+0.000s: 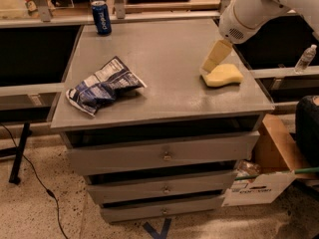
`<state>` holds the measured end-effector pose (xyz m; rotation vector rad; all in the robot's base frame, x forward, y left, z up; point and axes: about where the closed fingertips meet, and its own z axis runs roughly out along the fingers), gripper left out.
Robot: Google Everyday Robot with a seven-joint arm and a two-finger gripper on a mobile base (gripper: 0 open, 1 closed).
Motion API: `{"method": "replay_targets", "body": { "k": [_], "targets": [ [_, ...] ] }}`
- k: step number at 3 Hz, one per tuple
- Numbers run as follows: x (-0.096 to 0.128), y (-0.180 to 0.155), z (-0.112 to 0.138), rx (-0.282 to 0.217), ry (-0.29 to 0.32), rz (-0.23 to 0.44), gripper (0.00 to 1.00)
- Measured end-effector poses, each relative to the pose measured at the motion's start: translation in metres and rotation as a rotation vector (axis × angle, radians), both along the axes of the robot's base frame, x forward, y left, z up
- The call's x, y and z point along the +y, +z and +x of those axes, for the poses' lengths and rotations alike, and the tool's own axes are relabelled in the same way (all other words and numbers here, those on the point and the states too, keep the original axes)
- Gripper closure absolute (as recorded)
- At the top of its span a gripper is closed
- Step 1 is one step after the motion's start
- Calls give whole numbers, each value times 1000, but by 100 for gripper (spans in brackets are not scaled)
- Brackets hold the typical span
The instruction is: Move sponge near blue chip bag
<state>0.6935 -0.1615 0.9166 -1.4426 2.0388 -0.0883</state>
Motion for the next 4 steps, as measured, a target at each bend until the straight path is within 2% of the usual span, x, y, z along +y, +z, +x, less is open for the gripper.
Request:
{"method": "replay_targets", "body": {
  "k": [2,3,4],
  "targets": [
    [-13,-23,5,21,-42,-18,0],
    [-26,-36,0,36,-77,-19,0],
    [-39,-51,-5,67,-82,3,0]
  ]
}}
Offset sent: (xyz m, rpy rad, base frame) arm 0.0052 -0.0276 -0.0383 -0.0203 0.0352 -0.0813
